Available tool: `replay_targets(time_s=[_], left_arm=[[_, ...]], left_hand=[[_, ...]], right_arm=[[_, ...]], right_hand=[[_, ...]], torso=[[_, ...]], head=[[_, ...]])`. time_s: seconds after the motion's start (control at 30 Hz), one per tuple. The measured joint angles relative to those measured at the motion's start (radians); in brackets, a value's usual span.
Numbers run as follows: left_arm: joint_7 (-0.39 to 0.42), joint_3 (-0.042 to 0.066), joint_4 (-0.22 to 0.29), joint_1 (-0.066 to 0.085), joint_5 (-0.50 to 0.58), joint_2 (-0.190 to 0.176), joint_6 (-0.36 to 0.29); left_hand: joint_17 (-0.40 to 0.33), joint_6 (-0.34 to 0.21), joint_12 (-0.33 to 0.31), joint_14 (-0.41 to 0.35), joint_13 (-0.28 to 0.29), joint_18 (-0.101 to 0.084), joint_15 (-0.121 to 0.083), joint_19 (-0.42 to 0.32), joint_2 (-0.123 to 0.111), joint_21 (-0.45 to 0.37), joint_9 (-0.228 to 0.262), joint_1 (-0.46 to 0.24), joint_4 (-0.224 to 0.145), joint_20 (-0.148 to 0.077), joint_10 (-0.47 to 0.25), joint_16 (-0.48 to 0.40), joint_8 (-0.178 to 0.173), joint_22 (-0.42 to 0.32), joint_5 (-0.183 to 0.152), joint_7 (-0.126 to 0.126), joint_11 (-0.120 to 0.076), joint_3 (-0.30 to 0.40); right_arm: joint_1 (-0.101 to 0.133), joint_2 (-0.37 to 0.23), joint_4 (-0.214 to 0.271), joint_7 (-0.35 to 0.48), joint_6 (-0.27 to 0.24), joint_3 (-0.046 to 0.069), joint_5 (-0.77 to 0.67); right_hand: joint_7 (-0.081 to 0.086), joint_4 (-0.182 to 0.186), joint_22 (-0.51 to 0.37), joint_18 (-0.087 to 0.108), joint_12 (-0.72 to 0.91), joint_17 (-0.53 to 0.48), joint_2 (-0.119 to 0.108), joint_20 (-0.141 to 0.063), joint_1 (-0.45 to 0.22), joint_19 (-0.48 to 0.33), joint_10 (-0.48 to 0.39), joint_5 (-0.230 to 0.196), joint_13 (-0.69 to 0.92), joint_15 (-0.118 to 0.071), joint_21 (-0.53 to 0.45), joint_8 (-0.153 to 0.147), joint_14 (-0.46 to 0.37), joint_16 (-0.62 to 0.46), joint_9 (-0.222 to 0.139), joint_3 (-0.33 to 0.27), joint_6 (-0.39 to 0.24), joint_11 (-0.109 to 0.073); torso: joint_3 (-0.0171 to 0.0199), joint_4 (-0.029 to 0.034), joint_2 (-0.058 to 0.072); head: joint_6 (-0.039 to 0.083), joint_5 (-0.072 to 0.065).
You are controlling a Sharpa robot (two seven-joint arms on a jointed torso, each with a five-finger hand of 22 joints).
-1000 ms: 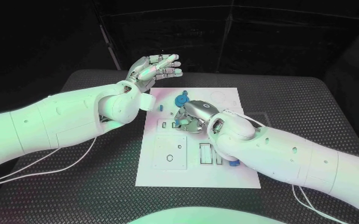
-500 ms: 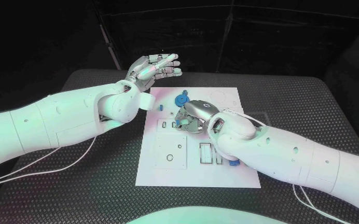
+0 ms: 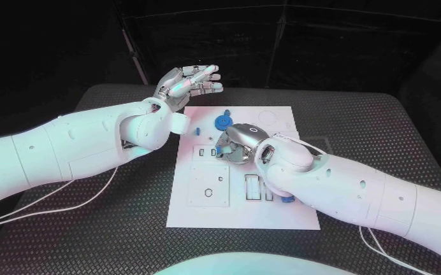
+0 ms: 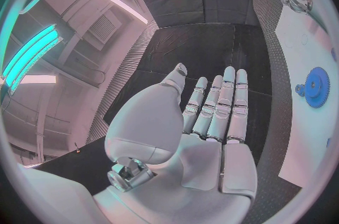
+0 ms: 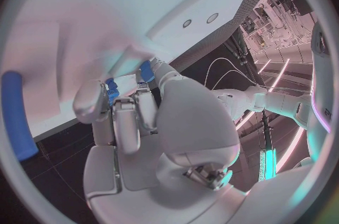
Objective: Assemble the parts on the task board
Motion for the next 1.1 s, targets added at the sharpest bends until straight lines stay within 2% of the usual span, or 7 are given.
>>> replay_targets(time_s=[0.53, 0.73, 0.8, 0.87, 0.97, 1.03, 1.1], left_arm=[[0.0, 0.0, 0.0, 0.0, 0.0, 0.0, 0.0], [0.0, 0.0, 0.0, 0.0, 0.0, 0.0, 0.0], [0.0, 0.0, 0.0, 0.0, 0.0, 0.0, 0.0], [0.0, 0.0, 0.0, 0.0, 0.0, 0.0, 0.0], [0.0, 0.0, -0.001, 0.0, 0.0, 0.0, 0.0], [0.0, 0.0, -0.001, 0.0, 0.0, 0.0, 0.0], [0.0, 0.0, -0.002, 0.0, 0.0, 0.0, 0.001]], left_hand=[[0.0, 0.0, 0.0, 0.0, 0.0, 0.0, 0.0, 0.0, 0.0, 0.0, 0.0, 0.0, 0.0, 0.0, 0.0, 0.0, 0.0, 0.0, 0.0, 0.0, 0.0, 0.0], [0.0, 0.0, 0.0, 0.0, 0.0, 0.0, 0.0, 0.0, 0.0, 0.0, 0.0, 0.0, 0.0, 0.0, 0.0, 0.0, 0.0, 0.0, 0.0, 0.0, 0.0, 0.0], [0.0, 0.0, 0.0, 0.0, 0.0, 0.0, 0.0, 0.0, 0.0, 0.0, 0.0, 0.0, 0.0, 0.0, 0.0, 0.0, 0.0, 0.0, 0.0, 0.0, 0.0, 0.0], [0.0, 0.0, 0.0, 0.0, 0.0, 0.0, 0.0, 0.0, 0.0, 0.0, 0.0, 0.0, 0.0, 0.0, 0.0, 0.0, 0.0, 0.0, 0.0, 0.0, 0.0, 0.0], [0.0, 0.0, 0.001, 0.0, 0.0, 0.0, 0.0, 0.0, 0.0, 0.0, 0.0, 0.0, -0.006, 0.0, 0.003, 0.0, 0.0, -0.001, 0.0, 0.0, -0.003, 0.0], [-0.001, 0.008, 0.008, 0.0, 0.0, 0.0, 0.0, 0.0, 0.009, 0.0, 0.002, 0.0, -0.008, 0.0, 0.013, 0.0, 0.009, -0.003, 0.0, 0.0, -0.013, 0.003], [-0.001, 0.021, 0.008, 0.012, 0.0, 0.006, -0.011, 0.008, 0.009, 0.0, 0.002, 0.0, -0.011, -0.002, 0.024, 0.001, 0.013, -0.003, 0.0, 0.003, -0.021, 0.006]], right_arm=[[-0.002, -0.001, 0.003, -0.019, -0.008, -0.001, -0.009], [-0.004, 0.0, 0.003, -0.024, -0.015, -0.002, -0.01], [-0.005, -0.001, 0.003, -0.024, -0.018, -0.003, -0.01], [-0.007, -0.002, 0.004, -0.025, -0.023, -0.004, -0.009], [-0.008, -0.008, 0.003, -0.025, -0.038, -0.005, -0.007], [-0.009, -0.014, 0.007, -0.021, -0.057, -0.005, -0.003], [-0.013, -0.027, 0.021, -0.008, -0.087, -0.005, 0.005]], right_hand=[[0.016, 0.009, -0.007, 0.0, -0.014, 0.0, -0.028, 0.007, -0.022, -0.007, -0.015, 0.0, -0.015, 0.007, -0.004, -0.025, 0.0, 0.0, 0.0, -0.009, -0.048, 0.015], [0.023, 0.021, -0.012, 0.0, -0.028, 0.0, -0.053, 0.011, -0.043, -0.011, -0.03, 0.0, -0.028, 0.015, -0.008, -0.044, 0.0, -0.004, 0.003, -0.03, -0.099, 0.023], [0.03, 0.033, -0.014, 0.0, -0.044, 0.0, -0.067, 0.021, -0.056, -0.012, -0.049, 0.0, -0.046, 0.024, -0.012, -0.049, -0.003, -0.004, 0.004, -0.05, -0.135, 0.031], [0.047, 0.05, -0.017, 0.0, -0.06, 0.0, -0.078, 0.025, -0.058, -0.014, -0.066, 0.0, -0.066, 0.031, -0.012, -0.063, -0.002, -0.004, -0.003, -0.075, -0.186, 0.041], [0.056, 0.094, -0.02, 0.0, -0.064, 0.0, -0.096, 0.039, -0.04, -0.015, -0.076, 0.0, -0.084, 0.045, -0.012, -0.052, -0.002, -0.004, 0.0, -0.122, -0.241, 0.051], [0.055, 0.112, -0.02, 0.0, -0.064, 0.0, -0.098, 0.042, -0.028, -0.015, -0.078, 0.0, -0.087, 0.045, -0.012, -0.051, -0.002, -0.004, 0.001, -0.14, -0.262, 0.053], [0.051, 0.125, -0.02, 0.0, -0.064, 0.0, -0.1, 0.042, -0.007, -0.015, -0.08, 0.0, -0.091, 0.045, -0.012, -0.051, -0.002, -0.004, 0.001, -0.152, -0.277, 0.055]], torso=[[0.0, 0.0, 0.0], [0.0, 0.0, 0.0], [0.0, 0.0, 0.0], [0.0, 0.0, 0.0], [0.0, 0.0, 0.0], [0.0, 0.0, 0.0], [0.0, 0.0, 0.0]], head=[[0.0, 0.0], [0.0, 0.0], [0.0, 0.0], [0.0, 0.0], [0.0, 0.0], [0.0, 0.0], [0.001, 0.0]])
